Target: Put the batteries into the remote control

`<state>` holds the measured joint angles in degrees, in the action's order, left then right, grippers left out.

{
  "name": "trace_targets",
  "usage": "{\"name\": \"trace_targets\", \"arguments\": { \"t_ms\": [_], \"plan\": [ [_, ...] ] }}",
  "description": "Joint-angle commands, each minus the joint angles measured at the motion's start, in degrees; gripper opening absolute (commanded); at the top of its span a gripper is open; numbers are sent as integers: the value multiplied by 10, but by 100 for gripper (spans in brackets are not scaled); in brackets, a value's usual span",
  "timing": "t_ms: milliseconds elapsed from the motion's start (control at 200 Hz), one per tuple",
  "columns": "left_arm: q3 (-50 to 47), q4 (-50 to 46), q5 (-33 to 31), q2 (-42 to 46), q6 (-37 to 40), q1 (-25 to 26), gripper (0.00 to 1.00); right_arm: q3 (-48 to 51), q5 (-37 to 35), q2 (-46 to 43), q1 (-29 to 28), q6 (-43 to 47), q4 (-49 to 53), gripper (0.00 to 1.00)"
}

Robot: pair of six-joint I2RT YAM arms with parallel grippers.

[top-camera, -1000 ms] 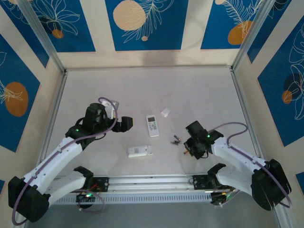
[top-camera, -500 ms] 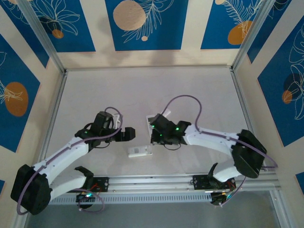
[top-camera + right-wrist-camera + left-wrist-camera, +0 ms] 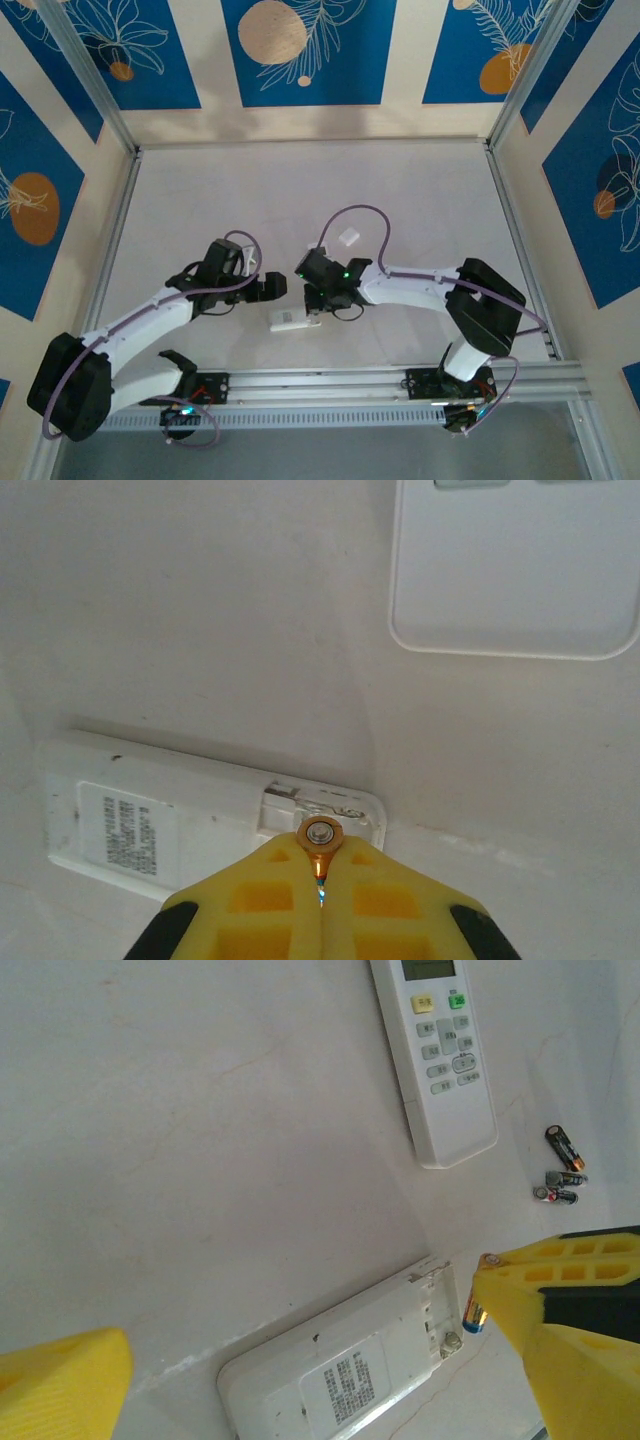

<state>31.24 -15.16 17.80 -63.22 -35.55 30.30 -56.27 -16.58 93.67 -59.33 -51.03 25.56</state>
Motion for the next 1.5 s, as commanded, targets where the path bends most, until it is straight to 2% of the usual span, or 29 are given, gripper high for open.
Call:
{"name": "trace_targets", "arguments": {
  "t_ms": [0, 450, 800, 1125, 1335, 1495],
  "plan": [
    [-4, 17, 6, -4, -8, 6, 100, -22, -14, 14, -8, 5, 22, 6],
    [-14, 29, 2, -10, -15, 6, 100, -21, -13, 30, -13, -24, 44, 13],
    [-49, 58, 16, -16, -51, 16, 100, -28, 2, 35, -12, -63, 59, 12],
    [-67, 96, 14, -46, -89, 50, 92, -28, 17, 35, -16, -73, 71, 13],
    [-68, 101, 7, -56, -96, 59, 92, -33, 22, 32, -18, -73, 72, 23],
    [-69, 88, -3, -52, -91, 60, 90, -38, 15, 19, -17, -77, 80, 25]
  ]
}}
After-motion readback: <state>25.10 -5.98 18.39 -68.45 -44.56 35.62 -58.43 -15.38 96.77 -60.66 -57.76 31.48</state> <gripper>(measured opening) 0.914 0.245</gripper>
